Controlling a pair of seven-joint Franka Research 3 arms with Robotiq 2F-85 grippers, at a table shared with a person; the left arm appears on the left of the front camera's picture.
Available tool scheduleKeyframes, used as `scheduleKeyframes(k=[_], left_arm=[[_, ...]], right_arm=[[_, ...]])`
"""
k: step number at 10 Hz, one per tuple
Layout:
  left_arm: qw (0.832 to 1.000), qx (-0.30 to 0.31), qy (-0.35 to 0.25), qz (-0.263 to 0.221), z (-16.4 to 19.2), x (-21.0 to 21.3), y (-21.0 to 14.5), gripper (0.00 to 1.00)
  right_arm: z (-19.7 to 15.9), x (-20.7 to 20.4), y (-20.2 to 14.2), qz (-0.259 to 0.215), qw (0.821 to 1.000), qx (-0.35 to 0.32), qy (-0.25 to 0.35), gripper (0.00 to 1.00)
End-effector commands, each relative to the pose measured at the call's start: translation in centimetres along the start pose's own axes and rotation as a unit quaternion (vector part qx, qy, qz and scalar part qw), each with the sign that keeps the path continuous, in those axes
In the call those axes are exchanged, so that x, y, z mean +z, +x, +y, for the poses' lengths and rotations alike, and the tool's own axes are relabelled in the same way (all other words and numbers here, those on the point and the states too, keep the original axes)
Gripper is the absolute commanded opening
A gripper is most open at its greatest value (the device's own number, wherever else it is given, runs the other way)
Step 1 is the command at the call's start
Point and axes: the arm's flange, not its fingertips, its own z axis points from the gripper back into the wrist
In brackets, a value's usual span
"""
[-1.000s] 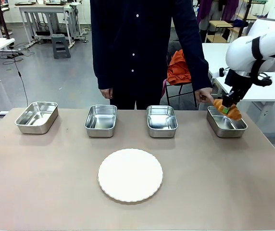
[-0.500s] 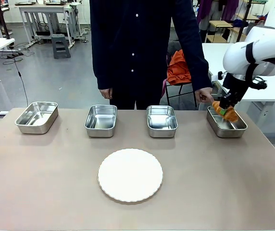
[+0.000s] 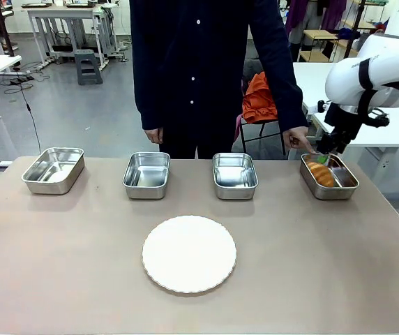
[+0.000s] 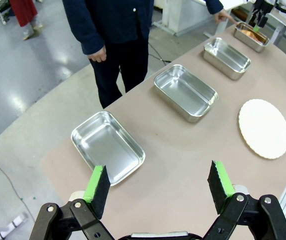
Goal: Place the bread in the container.
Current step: Place the Butter Roll into the Airtight Container indicated by the human.
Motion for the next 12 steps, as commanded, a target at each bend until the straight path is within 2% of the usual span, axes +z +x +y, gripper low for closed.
scheduleKeyframes(k=[1, 2, 3, 11, 12], left_arm=[[1.0, -0.001, 0.001, -0.001, -0.1, 0.0, 0.0, 1.0], [1.0, -0.001, 0.001, -0.001, -0.1, 0.0, 0.0, 1.0], [1.0, -0.001, 0.001, -0.001, -0.1, 0.0, 0.0, 1.0], [1.0, -0.001, 0.001, -0.001, -0.1, 0.0, 0.0, 1.0], [1.0, -0.001, 0.001, -0.001, -0.1, 0.0, 0.0, 1.0]], right_arm=[[0.3, 0.1, -0.6, -0.013, 1.0, -0.014, -0.009, 1.0], [0.7, 0.2, -0.6, 0.0, 0.999, -0.039, 0.001, 1.0], [0.0, 0.1, 0.0, -0.002, 1.0, -0.001, -0.002, 1.0], [0.1, 0.0, 0.1, -0.001, 1.0, -0.008, -0.001, 1.0], [1.7, 2.5, -0.7, -0.026, 0.999, -0.041, -0.024, 1.0]])
